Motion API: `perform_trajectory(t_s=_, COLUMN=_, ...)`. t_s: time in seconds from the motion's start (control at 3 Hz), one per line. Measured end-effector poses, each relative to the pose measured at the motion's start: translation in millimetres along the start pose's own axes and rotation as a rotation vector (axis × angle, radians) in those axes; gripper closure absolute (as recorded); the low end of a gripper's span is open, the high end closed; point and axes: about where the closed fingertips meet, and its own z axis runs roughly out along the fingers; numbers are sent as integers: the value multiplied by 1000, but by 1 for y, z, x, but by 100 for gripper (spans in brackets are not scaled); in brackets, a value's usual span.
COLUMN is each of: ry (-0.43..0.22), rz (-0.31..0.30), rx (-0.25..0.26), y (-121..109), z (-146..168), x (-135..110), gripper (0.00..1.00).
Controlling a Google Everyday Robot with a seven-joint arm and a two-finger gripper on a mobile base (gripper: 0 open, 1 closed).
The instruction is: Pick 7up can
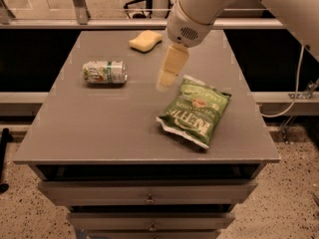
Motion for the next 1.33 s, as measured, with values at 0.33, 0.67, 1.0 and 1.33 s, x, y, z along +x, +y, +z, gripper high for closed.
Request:
perform_trajectory(t_s=0.33, ry=-54, rz=21, rx=-15, y=-19, z=21, x=-29, gripper=0)
perform_trajectory(t_s=0.67, ry=-121, rz=62, rx=-37, y=-45, z=57, x=-76, gripper=0)
perform_trajectory(t_s=1.0, ry=-145, rz=114, rx=-60, y=-56, z=89, x=-102, gripper=0)
perform_trajectory(t_s=1.33, ry=-135, rz=128, rx=-73, y=-56, z=110, x=-114, gripper=0)
